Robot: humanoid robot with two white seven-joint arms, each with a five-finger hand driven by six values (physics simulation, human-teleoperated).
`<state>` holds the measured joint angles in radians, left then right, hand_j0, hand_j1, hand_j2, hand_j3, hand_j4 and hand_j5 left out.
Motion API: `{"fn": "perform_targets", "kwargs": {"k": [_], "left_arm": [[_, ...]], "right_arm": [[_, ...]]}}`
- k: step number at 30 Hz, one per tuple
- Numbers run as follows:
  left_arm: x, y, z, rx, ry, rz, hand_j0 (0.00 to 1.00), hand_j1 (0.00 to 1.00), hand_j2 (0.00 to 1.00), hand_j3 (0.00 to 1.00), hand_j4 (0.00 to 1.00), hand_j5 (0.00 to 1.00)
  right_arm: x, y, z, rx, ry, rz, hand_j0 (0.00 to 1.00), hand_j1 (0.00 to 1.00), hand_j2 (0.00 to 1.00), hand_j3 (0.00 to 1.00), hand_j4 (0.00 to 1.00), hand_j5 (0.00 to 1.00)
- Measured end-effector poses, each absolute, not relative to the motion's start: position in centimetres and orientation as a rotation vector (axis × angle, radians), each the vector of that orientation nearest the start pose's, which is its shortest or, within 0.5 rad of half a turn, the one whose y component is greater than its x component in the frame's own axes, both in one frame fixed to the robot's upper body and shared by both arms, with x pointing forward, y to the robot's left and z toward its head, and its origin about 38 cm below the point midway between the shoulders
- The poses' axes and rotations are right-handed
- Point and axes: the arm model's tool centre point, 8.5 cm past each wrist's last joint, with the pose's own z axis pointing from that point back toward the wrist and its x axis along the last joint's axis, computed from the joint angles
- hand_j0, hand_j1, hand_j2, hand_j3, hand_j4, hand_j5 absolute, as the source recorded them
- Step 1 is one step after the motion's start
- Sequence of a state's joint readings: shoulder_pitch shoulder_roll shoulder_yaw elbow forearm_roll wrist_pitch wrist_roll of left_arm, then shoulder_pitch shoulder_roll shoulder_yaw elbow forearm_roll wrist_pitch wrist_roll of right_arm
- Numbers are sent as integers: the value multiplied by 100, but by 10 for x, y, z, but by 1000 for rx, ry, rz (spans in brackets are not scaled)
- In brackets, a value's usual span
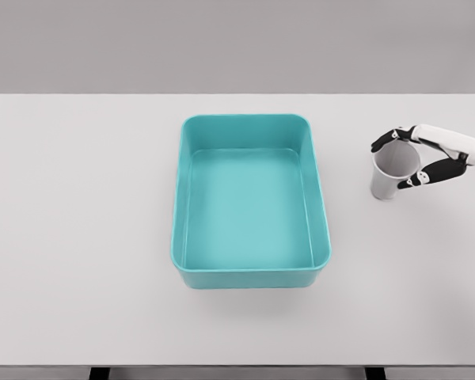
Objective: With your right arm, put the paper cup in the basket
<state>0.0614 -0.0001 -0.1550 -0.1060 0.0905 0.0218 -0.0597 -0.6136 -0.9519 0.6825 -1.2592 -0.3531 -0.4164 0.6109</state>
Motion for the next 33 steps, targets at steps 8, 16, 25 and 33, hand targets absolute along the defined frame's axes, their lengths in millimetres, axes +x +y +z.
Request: {"fn": "perform_targets", "kwargs": {"k": [8, 16, 25, 33], "left_arm": [[-6, 261, -264, 13, -17, -65, 100, 100, 100, 100, 100, 100], [-7, 261, -264, 13, -16, -65, 100, 100, 100, 100, 100, 100], [-6, 261, -264, 13, -17, -65, 100, 100, 100, 100, 100, 100], [-6, 261, -264, 13, -17, -65, 100, 100, 100, 100, 100, 100]], "right_arm": [[434, -384, 223, 8, -1459, 1395, 65, 65, 65, 65, 65, 65], [434, -358, 261, 5, -1561, 1462, 65, 65, 65, 65, 65, 65], [438, -336, 297, -7, -1638, 1510, 64, 64, 64, 64, 64, 64], [444, -290, 320, 10, -1697, 1559, 63, 63, 63, 63, 63, 63]]}}
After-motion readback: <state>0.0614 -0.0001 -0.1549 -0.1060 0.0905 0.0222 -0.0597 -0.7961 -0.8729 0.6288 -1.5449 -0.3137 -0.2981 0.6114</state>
